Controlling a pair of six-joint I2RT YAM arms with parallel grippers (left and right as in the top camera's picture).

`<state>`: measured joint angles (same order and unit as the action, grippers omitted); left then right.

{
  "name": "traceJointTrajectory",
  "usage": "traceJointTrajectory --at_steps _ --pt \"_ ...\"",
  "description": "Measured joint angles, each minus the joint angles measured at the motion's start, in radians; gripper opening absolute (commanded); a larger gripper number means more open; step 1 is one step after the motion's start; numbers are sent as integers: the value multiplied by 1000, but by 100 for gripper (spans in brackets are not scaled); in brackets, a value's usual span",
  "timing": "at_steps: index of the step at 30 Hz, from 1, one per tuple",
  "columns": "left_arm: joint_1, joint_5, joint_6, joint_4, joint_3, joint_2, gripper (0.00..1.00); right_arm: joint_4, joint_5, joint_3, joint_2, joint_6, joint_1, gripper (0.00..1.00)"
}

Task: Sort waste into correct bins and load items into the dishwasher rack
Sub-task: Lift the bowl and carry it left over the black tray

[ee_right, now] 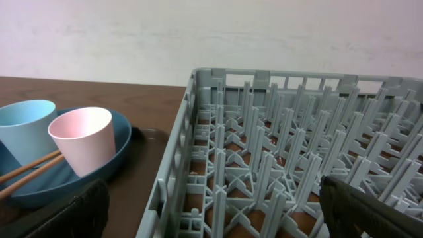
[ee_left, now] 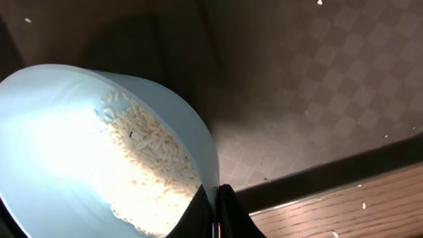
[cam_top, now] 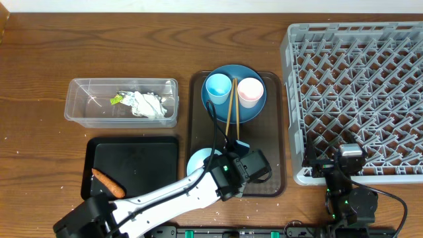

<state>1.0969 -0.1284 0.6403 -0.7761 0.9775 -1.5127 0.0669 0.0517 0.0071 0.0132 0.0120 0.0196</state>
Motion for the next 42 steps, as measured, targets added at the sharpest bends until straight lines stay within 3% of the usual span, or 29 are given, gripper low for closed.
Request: traceJointTrajectory --at_steps 12,23,35,42 --pt "0 -63 -46 -40 1 32 6 0 0 0 0 0 0 99" --pt "-36 -178 -59 -148 2 201 6 0 0 0 0 0 0 99" --pt "-386 -182 -62 -333 5 382 6 0 0 0 0 0 0 99" --pt "-607 -49 -142 -342 5 416 6 0 0 0 0 0 0 99"
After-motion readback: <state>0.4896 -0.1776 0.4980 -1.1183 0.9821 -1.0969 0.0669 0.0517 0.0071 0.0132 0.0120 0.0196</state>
